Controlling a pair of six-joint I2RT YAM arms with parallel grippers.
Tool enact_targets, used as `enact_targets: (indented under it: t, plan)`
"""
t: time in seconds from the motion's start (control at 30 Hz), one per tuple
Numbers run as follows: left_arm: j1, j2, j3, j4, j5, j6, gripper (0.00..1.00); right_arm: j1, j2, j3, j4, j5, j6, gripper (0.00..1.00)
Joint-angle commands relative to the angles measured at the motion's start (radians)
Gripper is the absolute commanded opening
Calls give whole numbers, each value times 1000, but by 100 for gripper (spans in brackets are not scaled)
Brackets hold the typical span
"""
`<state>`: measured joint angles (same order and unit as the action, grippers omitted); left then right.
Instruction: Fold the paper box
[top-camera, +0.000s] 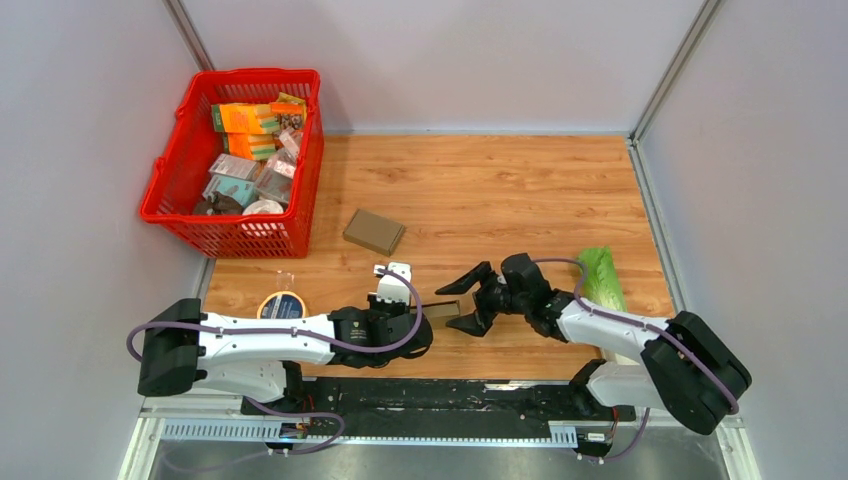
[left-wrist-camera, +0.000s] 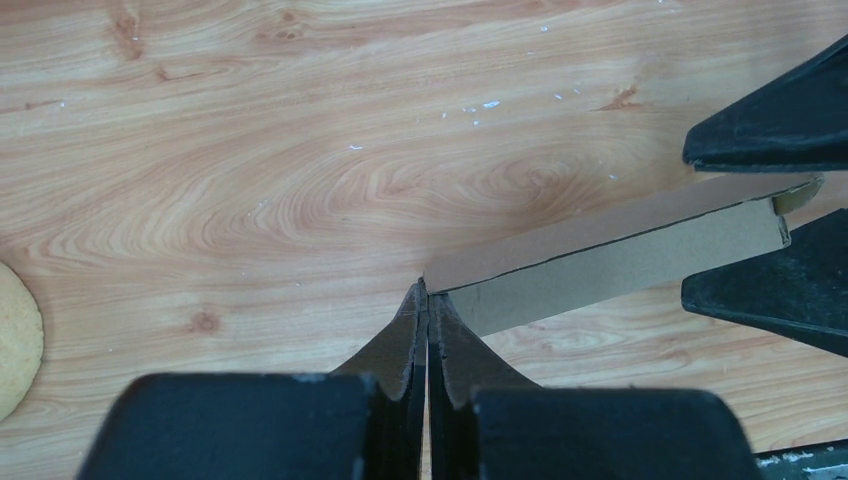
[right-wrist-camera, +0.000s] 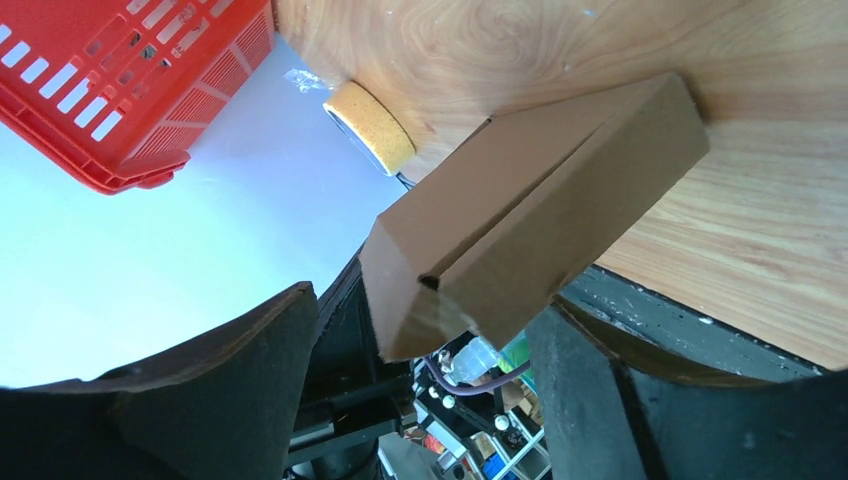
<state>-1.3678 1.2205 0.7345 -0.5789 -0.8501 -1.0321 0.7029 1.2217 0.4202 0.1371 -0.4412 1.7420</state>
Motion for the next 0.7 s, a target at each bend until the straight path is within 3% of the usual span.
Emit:
enact_targets:
  t: [0.0,0.23,0.67]
  plan:
    - [-8,4,19,-56,14,-14,0,-6,27,-37,143,-13,42,74]
    - [-8,4,13,-45,20,-8,0,-6,47,-81,214,-1,30,56]
    - [-8,-16,-18,-10,49,9,0,-23,144,-167,420,-36,-16,46]
